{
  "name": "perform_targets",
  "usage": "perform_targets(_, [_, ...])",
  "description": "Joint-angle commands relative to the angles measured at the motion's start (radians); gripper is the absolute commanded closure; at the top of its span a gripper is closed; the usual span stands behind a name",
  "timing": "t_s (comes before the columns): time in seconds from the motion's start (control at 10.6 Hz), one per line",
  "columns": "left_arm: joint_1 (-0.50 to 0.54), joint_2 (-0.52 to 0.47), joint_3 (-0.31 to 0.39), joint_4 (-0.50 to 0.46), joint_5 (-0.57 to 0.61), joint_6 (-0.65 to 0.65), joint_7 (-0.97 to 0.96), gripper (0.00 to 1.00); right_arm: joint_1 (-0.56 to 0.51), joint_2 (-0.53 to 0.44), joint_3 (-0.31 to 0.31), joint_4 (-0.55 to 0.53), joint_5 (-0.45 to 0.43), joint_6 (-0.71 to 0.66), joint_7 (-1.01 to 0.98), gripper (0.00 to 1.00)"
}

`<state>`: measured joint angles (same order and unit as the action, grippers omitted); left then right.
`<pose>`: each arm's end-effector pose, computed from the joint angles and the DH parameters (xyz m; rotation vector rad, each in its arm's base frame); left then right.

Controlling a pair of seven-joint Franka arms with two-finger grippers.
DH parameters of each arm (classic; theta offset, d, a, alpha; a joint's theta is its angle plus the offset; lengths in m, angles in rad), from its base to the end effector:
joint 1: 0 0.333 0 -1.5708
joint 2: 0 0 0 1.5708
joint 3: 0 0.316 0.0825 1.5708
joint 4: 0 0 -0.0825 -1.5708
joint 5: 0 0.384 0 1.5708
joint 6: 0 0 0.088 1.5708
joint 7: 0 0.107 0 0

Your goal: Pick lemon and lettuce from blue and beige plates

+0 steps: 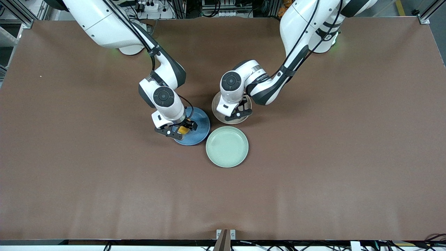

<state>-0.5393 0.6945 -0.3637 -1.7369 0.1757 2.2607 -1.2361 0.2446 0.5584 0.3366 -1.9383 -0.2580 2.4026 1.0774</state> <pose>0.4223 -0.4984 0.1898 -3.0509 -0.4239 0.2314 0.5192 0.3311 0.2028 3.0646 -0.5303 -0.0634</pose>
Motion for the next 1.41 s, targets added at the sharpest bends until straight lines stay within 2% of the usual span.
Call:
perform_targets(0.0, [0.002,-0.045,0.002,-0.006,0.021,-0.032,-0.025,1.00,0.004,0.012,0.007,-0.010,-0.038,0.033,0.045,0.00])
perform_targets(0.38, [0.044,-0.082,0.002,0.065,0.027,-0.145,-0.016,1.00,0.012,0.035,0.007,-0.010,-0.059,0.049,0.059,0.00])
perform_targets(0.56, [0.091,-0.089,0.002,0.095,0.028,-0.188,0.050,1.00,0.012,0.057,0.007,-0.010,-0.145,0.068,0.140,0.00])
perform_targets(0.66, [0.123,-0.095,0.002,0.096,0.033,-0.190,0.078,1.00,0.012,0.061,0.007,-0.010,-0.151,0.072,0.147,0.00])
perform_targets(0.75, [0.160,-0.102,0.002,0.097,0.033,-0.190,0.122,1.00,0.012,0.064,0.007,-0.008,-0.153,0.072,0.145,0.12])
perform_targets(0.85, [0.195,-0.107,0.002,0.097,0.034,-0.196,0.163,1.00,0.012,0.063,0.009,-0.007,-0.153,0.070,0.145,0.44])
perform_targets(0.94, [0.232,-0.107,0.003,0.097,0.034,-0.205,0.214,1.00,0.012,0.061,0.009,-0.007,-0.153,0.069,0.145,0.59])
perform_targets(1.32, [0.402,-0.107,0.006,0.102,0.037,-0.208,0.490,1.00,-0.001,0.031,0.016,-0.001,-0.152,0.055,0.124,0.74])
